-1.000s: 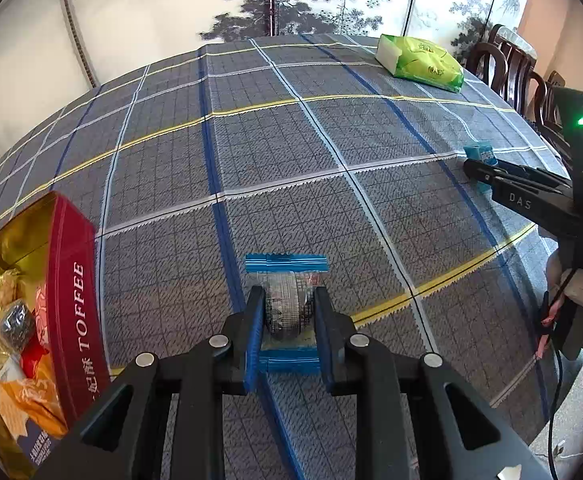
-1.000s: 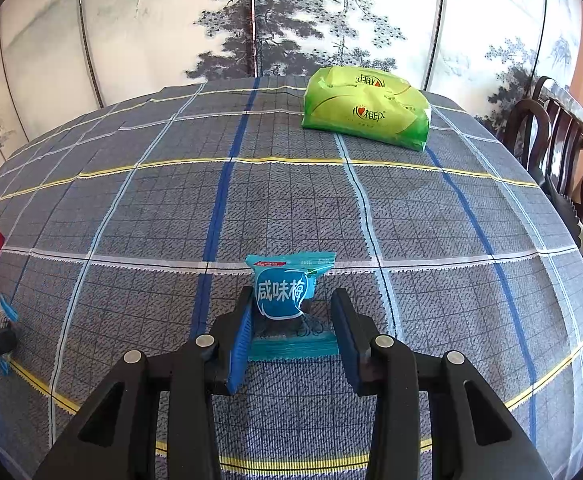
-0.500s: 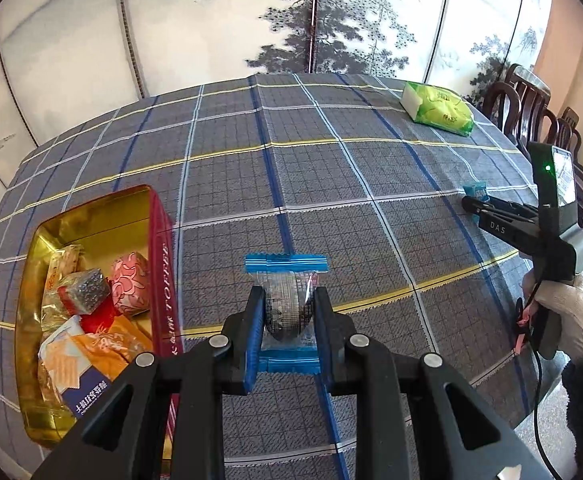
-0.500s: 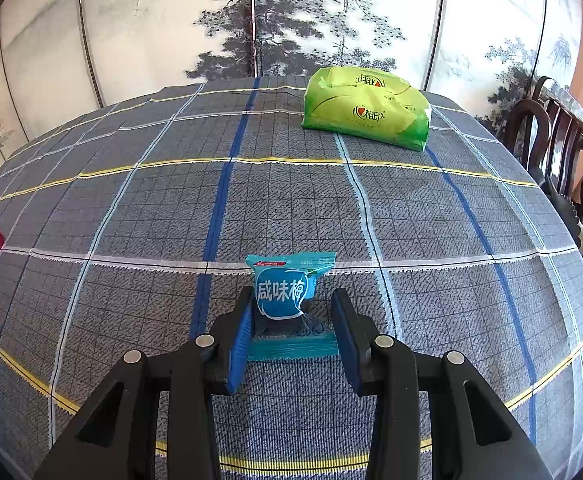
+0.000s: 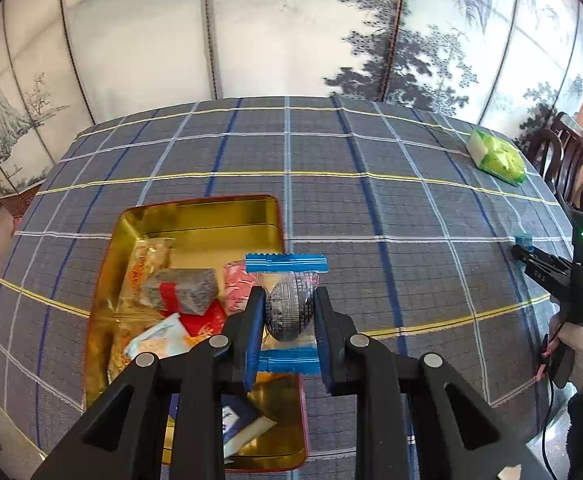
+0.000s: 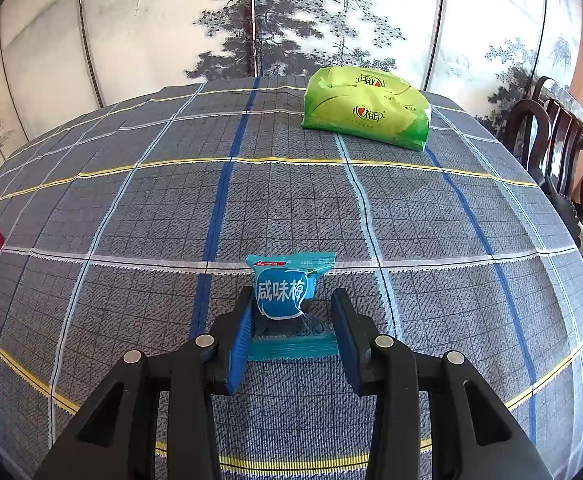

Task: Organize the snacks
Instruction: 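Carry the clear blue-ended bag into the gold tin and open the left gripper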

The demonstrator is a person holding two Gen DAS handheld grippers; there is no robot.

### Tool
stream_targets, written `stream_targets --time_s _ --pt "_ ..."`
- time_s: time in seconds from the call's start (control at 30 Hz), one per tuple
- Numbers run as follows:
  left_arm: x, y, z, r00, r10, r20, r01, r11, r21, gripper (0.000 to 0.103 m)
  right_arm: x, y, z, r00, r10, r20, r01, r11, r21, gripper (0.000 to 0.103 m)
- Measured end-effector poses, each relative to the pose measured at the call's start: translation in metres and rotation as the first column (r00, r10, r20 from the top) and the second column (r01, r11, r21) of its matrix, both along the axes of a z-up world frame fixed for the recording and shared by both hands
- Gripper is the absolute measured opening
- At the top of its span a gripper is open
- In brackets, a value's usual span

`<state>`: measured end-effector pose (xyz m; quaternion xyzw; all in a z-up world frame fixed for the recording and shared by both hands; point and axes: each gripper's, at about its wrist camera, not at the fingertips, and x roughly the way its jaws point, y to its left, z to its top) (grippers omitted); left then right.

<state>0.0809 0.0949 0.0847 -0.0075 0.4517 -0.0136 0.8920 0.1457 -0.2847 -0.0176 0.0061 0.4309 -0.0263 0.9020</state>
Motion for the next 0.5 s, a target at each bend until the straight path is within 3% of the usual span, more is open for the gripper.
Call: stream_targets --time_s 0.5 --pt "0.021 0.097 -0.02 0.98 0.179 -0.09 -0.178 0.984 0.021 0.021 0.0 0.0 0.0 1.0 0.0 0.0 0.0 1.0 -0.003 0.04"
